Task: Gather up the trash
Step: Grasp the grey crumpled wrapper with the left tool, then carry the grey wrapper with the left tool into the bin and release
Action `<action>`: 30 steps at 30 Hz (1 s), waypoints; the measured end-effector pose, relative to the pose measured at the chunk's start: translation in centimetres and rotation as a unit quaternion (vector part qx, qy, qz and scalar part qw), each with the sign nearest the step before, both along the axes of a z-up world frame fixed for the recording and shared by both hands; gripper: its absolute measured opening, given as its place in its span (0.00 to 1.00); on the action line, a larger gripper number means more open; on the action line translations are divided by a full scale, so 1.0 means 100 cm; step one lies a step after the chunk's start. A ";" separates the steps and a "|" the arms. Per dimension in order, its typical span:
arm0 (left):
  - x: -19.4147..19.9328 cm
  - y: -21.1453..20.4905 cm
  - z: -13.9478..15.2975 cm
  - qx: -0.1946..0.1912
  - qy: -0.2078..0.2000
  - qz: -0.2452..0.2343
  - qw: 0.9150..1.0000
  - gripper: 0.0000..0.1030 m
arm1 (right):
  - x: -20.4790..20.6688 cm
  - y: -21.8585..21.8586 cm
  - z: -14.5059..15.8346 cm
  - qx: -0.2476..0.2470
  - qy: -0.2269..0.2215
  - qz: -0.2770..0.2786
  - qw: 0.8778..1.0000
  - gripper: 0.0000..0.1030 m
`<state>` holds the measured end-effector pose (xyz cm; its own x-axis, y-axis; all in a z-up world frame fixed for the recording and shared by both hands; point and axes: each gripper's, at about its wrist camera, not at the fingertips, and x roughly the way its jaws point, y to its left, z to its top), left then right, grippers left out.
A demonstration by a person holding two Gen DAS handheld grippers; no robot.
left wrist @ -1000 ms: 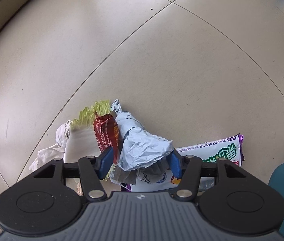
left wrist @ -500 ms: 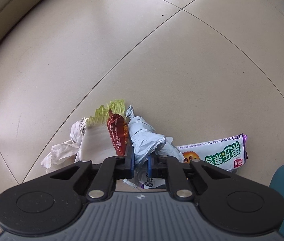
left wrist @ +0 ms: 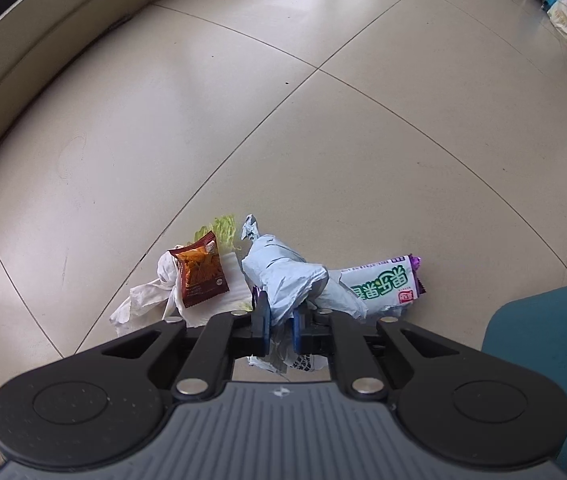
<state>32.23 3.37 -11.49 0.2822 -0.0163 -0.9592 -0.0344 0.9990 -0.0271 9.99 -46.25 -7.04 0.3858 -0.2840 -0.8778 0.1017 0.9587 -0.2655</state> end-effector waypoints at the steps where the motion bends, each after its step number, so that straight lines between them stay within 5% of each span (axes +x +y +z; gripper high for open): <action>1: -0.004 -0.004 0.008 -0.005 -0.002 -0.007 1.000 0.09 | 0.000 0.001 0.001 0.001 -0.001 0.002 1.000 0.11; 15: -0.062 -0.089 0.126 -0.046 -0.068 -0.130 0.988 0.09 | -0.003 -0.002 0.006 0.011 -0.017 0.018 1.000 0.09; 23: -0.100 -0.154 0.174 -0.069 -0.102 -0.222 0.967 0.09 | -0.008 -0.001 0.010 0.016 -0.026 0.027 0.999 0.07; 30: -0.116 -0.204 0.185 -0.078 -0.118 -0.281 0.949 0.09 | -0.009 0.005 0.013 0.017 -0.034 0.037 0.999 0.07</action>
